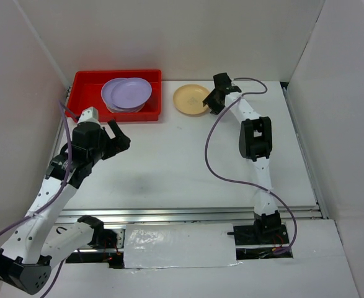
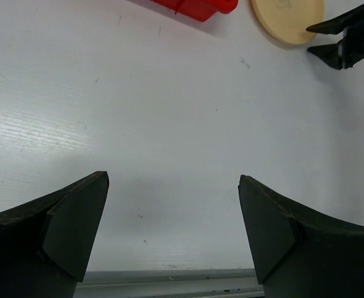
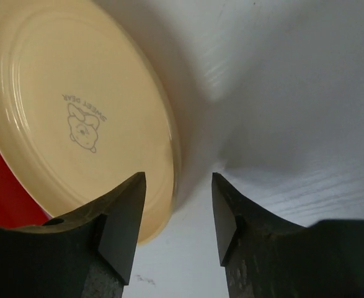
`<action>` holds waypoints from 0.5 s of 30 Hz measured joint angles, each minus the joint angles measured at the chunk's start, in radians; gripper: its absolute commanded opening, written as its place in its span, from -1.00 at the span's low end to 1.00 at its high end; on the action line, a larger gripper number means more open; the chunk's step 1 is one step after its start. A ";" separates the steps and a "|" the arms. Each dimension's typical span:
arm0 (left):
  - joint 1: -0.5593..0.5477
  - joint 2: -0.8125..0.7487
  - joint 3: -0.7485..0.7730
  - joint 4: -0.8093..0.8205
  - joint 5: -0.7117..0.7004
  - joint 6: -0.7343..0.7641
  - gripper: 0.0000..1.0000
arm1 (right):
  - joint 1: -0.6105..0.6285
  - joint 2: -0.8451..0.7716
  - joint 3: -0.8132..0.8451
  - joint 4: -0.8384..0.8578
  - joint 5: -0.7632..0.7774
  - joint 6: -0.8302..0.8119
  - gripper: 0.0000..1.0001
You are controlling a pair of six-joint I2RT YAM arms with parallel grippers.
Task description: Place the plates into the plastic bin on the countertop
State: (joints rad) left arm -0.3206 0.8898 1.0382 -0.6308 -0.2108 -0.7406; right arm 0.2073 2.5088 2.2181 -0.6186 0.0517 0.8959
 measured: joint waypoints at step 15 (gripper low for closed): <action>0.024 0.057 -0.016 -0.022 0.035 0.060 0.99 | -0.036 -0.054 -0.146 0.058 -0.051 -0.017 -1.00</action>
State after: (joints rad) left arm -0.2966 0.9470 1.0225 -0.6525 -0.1757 -0.6804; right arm 0.1715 2.4546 2.0724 -0.5606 0.0002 0.8787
